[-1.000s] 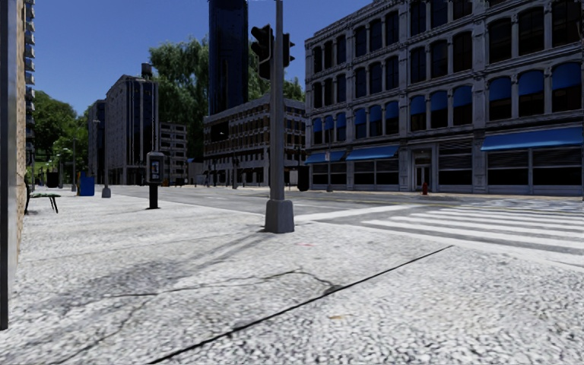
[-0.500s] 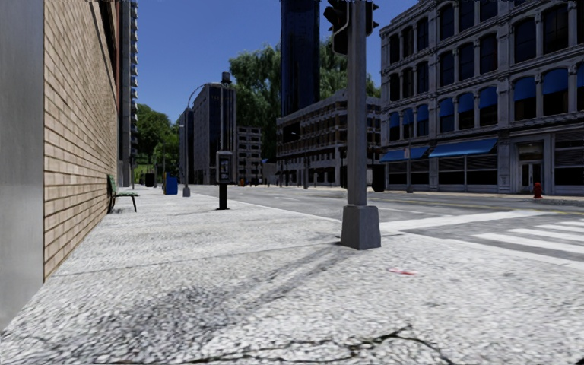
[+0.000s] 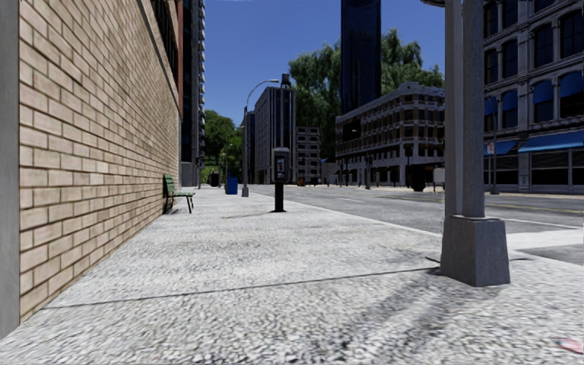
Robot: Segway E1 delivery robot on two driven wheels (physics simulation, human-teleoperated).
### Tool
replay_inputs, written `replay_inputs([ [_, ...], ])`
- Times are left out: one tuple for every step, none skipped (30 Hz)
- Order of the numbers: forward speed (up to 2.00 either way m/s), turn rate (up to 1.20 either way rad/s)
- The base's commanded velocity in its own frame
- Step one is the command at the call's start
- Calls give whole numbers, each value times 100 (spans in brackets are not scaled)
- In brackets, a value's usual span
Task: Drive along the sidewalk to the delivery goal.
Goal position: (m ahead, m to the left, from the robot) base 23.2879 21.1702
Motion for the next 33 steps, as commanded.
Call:
replay_inputs([
  [200,39],
  [200,39],
  [200,39],
  [200,39],
  [200,39],
  [200,39],
  [200,0],
  [200,0],
  [200,0],
  [200,0],
  [200,0],
  [200,0],
  [200,0],
  [200,0],
  [200,0],
  [200,0],
  [200,0],
  [200,0],
  [200,0],
  [200,0],
  [200,0],
  [200,0],
  [200,0],
  [200,0],
  [200,0],
  [200,0],
  [200,0],
  [200,0],
  [200,0],
  [200,0],
  [200,4],
  [200,14],
  [200,14],
])
